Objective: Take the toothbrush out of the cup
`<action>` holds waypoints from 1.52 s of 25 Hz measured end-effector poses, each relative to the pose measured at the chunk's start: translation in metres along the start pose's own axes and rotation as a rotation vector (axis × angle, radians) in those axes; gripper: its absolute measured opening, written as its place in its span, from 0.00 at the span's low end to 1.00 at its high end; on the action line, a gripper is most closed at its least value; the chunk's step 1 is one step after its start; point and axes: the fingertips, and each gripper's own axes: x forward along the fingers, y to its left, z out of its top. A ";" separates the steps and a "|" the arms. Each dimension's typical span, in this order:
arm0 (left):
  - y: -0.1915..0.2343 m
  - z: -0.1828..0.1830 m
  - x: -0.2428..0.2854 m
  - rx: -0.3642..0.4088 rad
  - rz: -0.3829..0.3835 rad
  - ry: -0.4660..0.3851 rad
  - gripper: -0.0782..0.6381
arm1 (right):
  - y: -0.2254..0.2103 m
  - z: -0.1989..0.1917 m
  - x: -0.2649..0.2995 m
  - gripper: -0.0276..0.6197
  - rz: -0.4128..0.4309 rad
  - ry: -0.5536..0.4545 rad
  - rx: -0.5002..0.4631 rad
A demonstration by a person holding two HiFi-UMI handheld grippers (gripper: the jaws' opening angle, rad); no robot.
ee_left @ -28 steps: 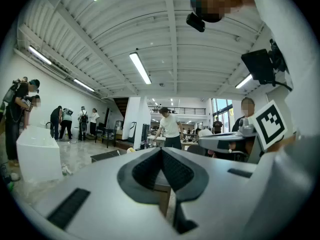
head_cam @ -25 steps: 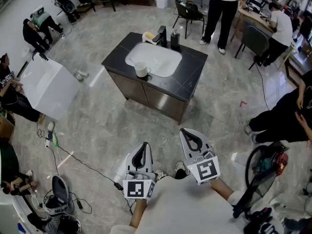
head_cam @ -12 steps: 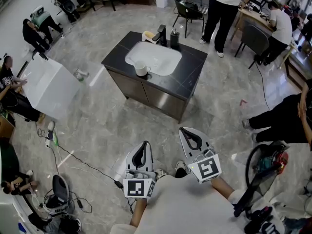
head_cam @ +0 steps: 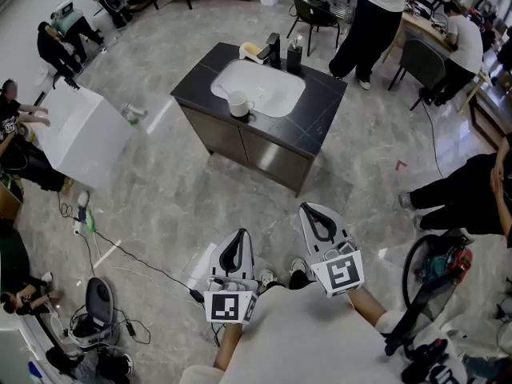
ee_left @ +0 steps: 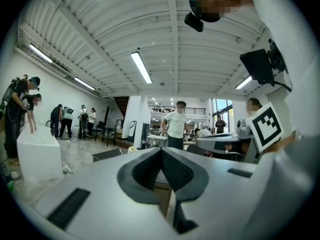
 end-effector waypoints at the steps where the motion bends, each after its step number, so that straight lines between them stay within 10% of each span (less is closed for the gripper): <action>1: 0.004 -0.001 -0.001 -0.002 -0.003 0.001 0.11 | 0.003 0.001 0.004 0.05 -0.003 -0.009 -0.006; 20: 0.098 -0.007 0.031 -0.029 0.003 -0.015 0.11 | 0.023 -0.004 0.091 0.05 -0.012 0.002 -0.045; 38: 0.182 0.019 0.239 -0.010 0.072 0.025 0.11 | -0.098 -0.026 0.289 0.05 0.103 0.054 -0.023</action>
